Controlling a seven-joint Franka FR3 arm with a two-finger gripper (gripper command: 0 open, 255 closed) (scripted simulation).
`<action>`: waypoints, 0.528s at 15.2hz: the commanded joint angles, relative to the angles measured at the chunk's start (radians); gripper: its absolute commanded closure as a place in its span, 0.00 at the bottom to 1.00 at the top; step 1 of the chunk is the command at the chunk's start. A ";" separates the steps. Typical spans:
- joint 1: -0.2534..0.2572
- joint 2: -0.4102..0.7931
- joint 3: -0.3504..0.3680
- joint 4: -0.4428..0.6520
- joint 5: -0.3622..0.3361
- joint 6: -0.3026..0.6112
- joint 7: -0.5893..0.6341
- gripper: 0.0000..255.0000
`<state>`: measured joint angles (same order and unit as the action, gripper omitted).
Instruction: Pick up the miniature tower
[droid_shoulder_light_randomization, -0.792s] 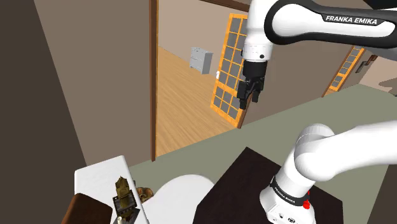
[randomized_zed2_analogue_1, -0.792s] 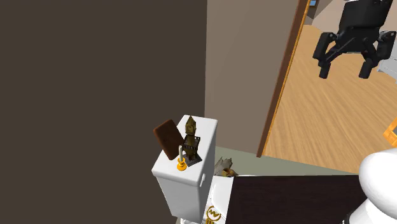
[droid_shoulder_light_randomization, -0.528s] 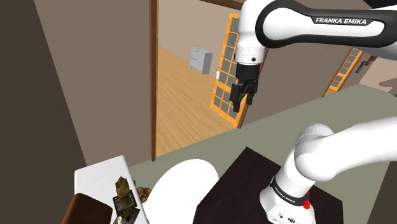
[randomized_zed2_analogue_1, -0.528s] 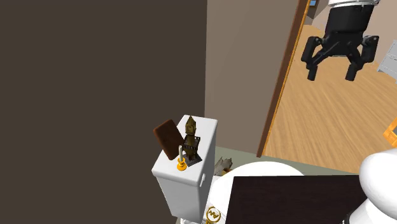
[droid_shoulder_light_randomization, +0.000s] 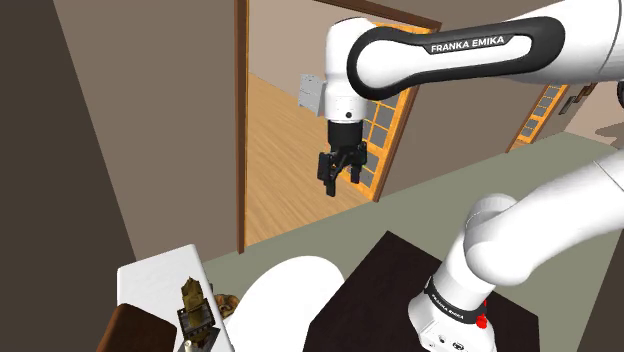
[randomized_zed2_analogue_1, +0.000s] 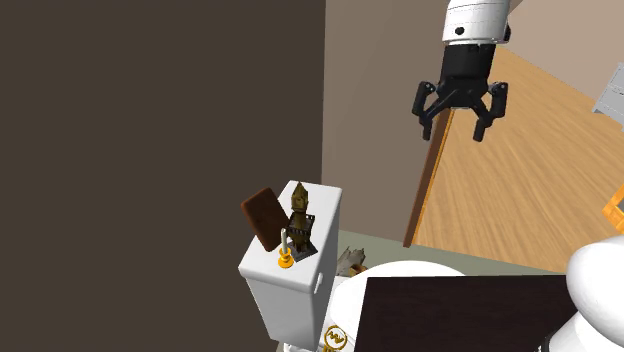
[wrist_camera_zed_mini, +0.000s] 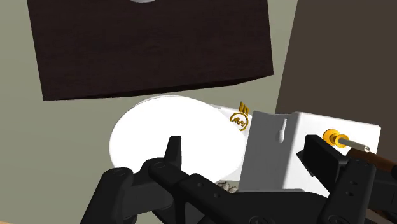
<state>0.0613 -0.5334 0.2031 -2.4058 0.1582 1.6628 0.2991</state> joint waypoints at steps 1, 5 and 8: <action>0.008 0.080 0.031 0.030 0.017 0.044 0.034 0.00; 0.020 0.229 0.081 0.096 0.034 0.116 0.095 0.00; 0.030 0.346 0.115 0.159 0.035 0.161 0.142 0.00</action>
<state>0.0881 -0.2292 0.3062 -2.2720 0.1933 1.8105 0.4236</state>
